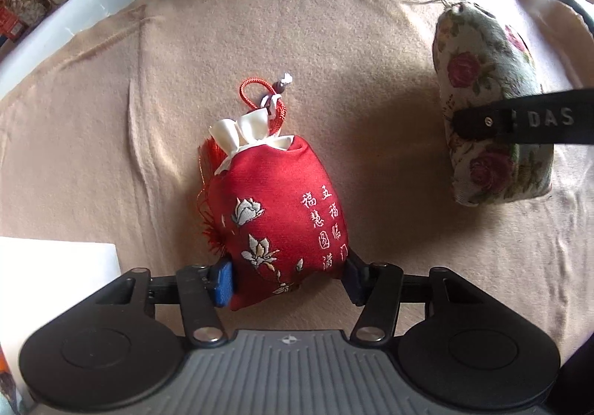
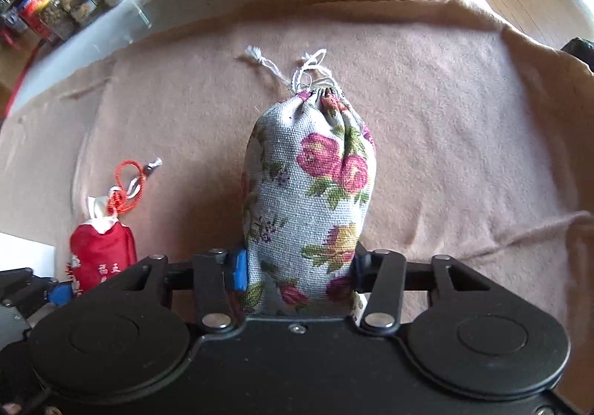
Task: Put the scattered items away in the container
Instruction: 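Carry the red pouch with the left tool while the right tool carries the floral pouch to the box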
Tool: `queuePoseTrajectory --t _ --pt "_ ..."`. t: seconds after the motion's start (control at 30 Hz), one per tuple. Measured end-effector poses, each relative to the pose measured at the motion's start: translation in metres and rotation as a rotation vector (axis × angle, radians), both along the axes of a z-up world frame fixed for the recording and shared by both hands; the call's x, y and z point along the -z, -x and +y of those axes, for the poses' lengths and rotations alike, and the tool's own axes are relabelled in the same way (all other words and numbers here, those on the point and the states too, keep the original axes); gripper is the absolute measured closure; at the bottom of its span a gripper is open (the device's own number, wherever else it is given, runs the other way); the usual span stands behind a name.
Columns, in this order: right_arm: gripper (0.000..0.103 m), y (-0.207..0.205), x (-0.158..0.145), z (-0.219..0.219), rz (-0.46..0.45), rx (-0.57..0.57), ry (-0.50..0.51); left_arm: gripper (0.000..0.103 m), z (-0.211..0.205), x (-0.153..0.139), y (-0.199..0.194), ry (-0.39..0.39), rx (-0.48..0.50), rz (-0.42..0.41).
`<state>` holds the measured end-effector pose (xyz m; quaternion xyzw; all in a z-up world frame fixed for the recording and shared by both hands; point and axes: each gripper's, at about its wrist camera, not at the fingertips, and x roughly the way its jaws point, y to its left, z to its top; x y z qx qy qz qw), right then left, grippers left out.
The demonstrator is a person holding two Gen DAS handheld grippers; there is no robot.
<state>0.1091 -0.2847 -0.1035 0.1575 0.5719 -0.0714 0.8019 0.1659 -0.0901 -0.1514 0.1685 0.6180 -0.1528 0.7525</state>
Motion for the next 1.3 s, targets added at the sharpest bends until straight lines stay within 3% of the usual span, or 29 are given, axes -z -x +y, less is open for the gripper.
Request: queuePoseTrajectory --t 0.33,0.73,1.3 --pt "0.054 0.020 -0.035 0.008 0.012 -0.077 -0.013 0.047 -0.003 -0.044 0.023 -0.007 0.059 0.010" --pt "0.054 0.062 -0.077 0.027 -0.010 -0.201 -0.026 0.046 0.028 -0.096 0.077 -0.060 0.115 -0.006" --pt "0.054 0.092 -0.115 0.110 -0.030 -0.412 -0.030 0.046 0.100 -0.136 0.116 -0.110 0.098 -0.044"
